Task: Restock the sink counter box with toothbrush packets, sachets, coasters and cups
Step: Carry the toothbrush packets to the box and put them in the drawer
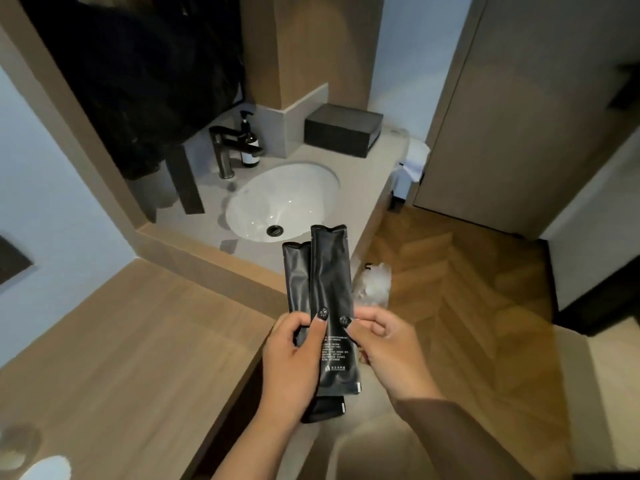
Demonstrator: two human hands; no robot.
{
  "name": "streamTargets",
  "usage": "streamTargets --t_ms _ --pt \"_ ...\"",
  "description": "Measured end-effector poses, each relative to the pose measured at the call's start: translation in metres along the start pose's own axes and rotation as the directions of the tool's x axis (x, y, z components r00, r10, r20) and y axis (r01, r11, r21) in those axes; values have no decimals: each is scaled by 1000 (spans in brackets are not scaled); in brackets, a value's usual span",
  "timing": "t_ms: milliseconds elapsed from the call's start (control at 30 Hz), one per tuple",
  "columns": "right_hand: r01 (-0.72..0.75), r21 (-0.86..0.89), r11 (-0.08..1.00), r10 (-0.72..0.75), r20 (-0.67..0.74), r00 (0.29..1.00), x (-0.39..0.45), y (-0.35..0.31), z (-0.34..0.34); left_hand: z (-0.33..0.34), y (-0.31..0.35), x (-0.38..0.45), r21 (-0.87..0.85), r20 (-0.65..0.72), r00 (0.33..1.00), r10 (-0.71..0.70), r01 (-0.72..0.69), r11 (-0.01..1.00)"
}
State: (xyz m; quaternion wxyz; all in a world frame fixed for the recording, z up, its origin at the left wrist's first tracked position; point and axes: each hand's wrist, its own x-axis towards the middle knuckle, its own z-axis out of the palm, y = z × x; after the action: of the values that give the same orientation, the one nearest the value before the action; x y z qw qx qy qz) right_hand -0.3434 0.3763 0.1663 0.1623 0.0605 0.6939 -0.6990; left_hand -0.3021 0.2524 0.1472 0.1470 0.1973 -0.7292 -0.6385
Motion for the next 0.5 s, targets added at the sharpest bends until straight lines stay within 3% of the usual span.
streamTargets --t_ms 367,500 --pt "45 58 997 -39 -101 994 70 -34 -93 109 25 66 -69 61 995 -75 79 994" --pt "64 6 998 -63 -97 993 112 -54 -106 139 28 114 -47 212 967 -140 154 987"
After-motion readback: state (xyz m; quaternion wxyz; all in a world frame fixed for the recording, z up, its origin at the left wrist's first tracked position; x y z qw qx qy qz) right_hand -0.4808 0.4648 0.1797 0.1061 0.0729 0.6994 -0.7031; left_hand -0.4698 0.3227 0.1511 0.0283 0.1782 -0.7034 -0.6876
